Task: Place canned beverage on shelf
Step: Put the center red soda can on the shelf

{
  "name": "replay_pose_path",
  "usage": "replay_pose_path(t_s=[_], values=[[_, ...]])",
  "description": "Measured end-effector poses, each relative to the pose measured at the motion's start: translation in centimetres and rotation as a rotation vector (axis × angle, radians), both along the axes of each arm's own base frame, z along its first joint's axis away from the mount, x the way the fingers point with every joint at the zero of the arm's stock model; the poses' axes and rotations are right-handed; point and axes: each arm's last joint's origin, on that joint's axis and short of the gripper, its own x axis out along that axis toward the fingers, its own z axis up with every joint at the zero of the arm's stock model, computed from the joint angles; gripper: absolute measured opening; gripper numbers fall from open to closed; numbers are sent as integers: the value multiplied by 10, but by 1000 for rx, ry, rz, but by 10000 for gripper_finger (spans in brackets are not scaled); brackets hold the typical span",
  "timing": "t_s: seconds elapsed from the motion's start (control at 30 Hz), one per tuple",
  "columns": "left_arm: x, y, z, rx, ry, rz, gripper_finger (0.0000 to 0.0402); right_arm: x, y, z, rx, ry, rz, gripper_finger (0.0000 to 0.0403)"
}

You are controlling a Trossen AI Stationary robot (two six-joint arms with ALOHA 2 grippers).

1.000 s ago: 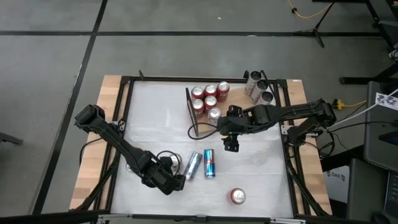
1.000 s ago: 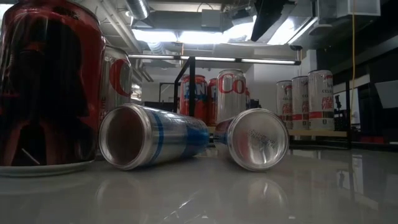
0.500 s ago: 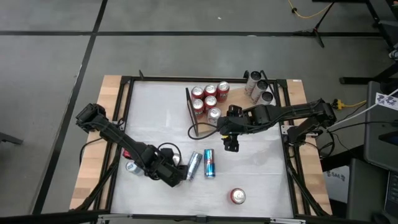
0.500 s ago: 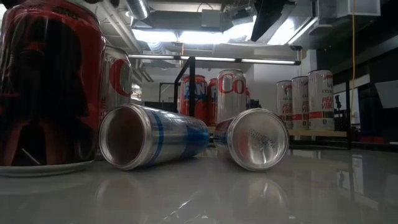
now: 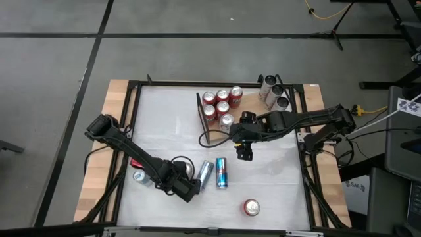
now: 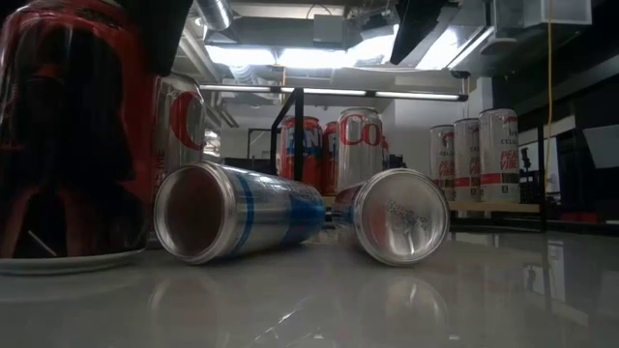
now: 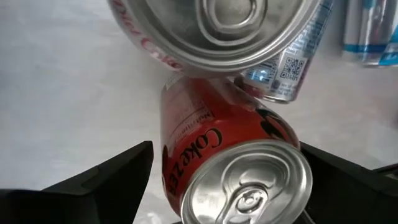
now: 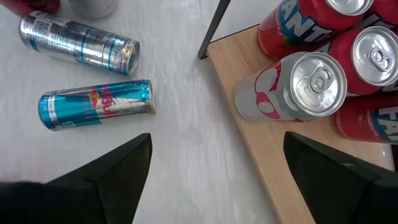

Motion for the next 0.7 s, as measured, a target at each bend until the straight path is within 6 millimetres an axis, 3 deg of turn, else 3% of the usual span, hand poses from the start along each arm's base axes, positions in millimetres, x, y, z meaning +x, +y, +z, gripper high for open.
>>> replay_pose_path(t_s=[0.7], values=[[0,0,-1,6,4,-32,365,0,0,0,0,-1,1,354]])
